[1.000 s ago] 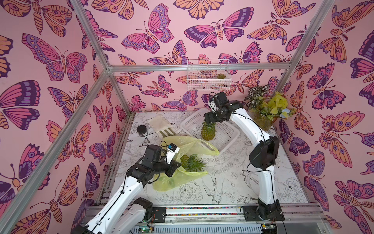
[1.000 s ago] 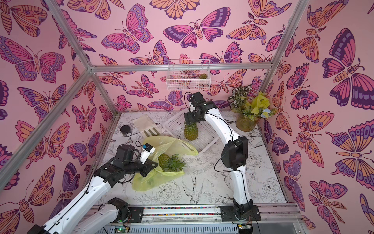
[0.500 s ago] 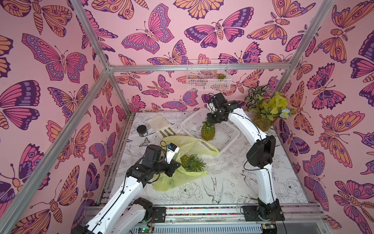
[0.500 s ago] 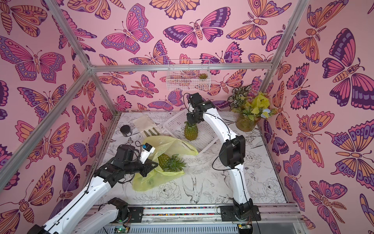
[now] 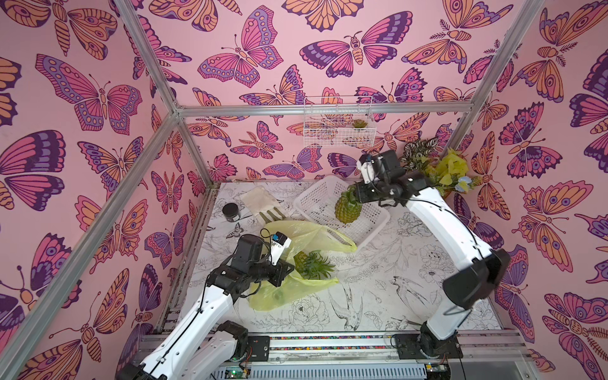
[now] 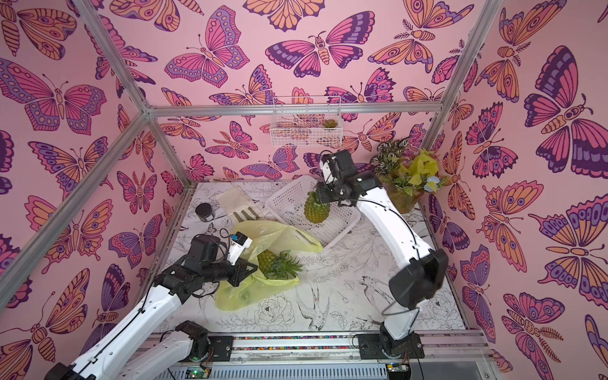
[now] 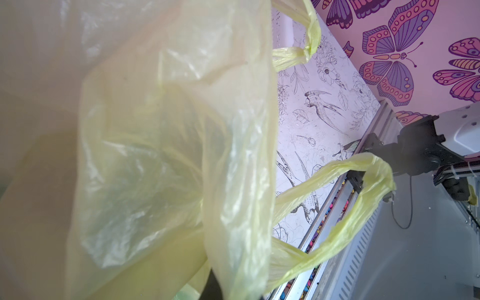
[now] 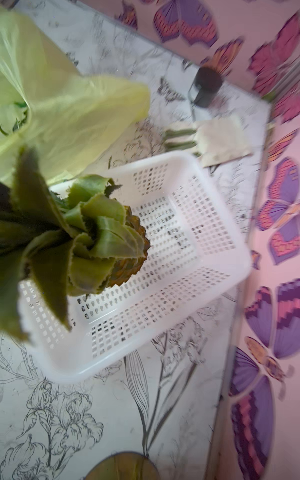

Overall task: Place the pineapple into a plastic bag & tie a knot
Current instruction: Pick up the pineapple from the basket, then place the pineapple in the plastic bag.

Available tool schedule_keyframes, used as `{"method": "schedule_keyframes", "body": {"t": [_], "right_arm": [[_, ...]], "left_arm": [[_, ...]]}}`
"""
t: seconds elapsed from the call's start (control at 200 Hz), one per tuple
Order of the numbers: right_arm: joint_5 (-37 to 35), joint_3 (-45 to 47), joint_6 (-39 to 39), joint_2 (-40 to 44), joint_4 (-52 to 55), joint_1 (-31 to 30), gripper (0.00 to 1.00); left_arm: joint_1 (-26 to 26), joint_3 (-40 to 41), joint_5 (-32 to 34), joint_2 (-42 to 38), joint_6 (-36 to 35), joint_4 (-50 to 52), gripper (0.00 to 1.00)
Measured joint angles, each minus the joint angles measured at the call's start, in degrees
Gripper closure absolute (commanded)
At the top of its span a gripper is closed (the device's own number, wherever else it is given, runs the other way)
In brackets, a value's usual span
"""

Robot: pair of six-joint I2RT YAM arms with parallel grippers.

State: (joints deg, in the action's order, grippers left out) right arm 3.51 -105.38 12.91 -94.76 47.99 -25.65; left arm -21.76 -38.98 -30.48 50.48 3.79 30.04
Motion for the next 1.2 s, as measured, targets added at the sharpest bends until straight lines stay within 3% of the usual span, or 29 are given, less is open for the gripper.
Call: {"method": "schedule_keyframes", "body": {"t": [0.32, 0.551, 0.726, 0.866, 0.996, 1.197], "right_arm": [[5.1, 12.3, 3.2, 28.0, 0.7, 0.5, 1.0], [15.8, 18.1, 8.2, 37.2, 3.2, 0.5, 1.0], [21.6, 32.9, 19.0, 41.6, -7.9, -1.3, 1.0], [19.5, 43.0, 27.2, 40.0, -18.8, -5.4, 1.0], [12.1, 51.4, 35.4, 38.8, -29.8, -10.8, 1.0], [3.3, 57.3, 44.4, 33.4, -43.8, -17.7, 1.0]], "left_arm": [[0.0, -3.2, -0.3, 0.2, 4.0, 0.0, 1.0], [0.0, -6.2, -0.3, 2.6, 6.2, -0.2, 1.0], [0.0, -7.6, -0.4, 3.2, 6.8, -0.2, 1.0], [0.0, -7.8, -0.8, 3.3, 6.9, -0.2, 1.0], [0.0, -7.8, -0.8, 3.3, 7.2, -0.2, 1.0], [0.0, -7.9, -1.5, 3.3, 7.4, -0.2, 1.0]]}}
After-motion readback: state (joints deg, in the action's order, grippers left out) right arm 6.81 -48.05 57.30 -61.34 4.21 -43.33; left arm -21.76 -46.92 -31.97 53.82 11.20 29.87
